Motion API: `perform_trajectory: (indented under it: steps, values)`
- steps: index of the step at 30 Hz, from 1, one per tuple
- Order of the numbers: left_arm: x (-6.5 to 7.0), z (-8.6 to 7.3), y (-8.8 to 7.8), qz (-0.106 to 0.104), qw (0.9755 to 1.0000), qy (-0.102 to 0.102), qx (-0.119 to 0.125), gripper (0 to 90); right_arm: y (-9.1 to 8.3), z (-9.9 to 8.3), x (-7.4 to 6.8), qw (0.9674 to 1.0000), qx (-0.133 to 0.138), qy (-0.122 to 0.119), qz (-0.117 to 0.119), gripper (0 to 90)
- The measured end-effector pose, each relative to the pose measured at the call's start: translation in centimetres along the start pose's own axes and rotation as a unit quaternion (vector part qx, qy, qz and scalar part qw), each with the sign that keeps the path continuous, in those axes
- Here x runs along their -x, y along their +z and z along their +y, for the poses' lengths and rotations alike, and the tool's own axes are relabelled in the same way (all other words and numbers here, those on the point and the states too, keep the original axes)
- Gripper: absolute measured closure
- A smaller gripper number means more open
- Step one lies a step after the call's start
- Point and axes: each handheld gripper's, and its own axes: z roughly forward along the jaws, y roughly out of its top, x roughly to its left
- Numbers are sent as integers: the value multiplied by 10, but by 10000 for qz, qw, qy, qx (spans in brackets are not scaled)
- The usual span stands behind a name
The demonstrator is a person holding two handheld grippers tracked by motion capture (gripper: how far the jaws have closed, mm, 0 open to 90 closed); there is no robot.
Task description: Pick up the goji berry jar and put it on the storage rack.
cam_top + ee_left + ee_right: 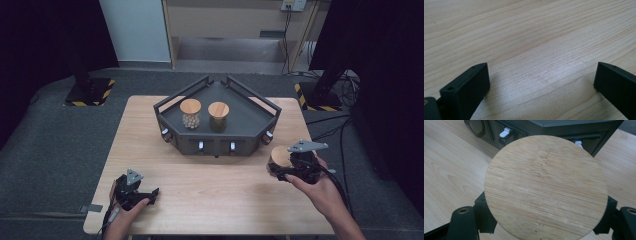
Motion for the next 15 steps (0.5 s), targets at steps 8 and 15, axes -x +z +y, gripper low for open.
perform_trajectory:
  steps: [8,15]
  values:
    - [0,0,0,1,10000,1,-1,0,4,6,1,10000,6,4,43,259]
    - [0,0,0,0,10000,-1,0,0,5,15,1,10000,25,-36,47,259]
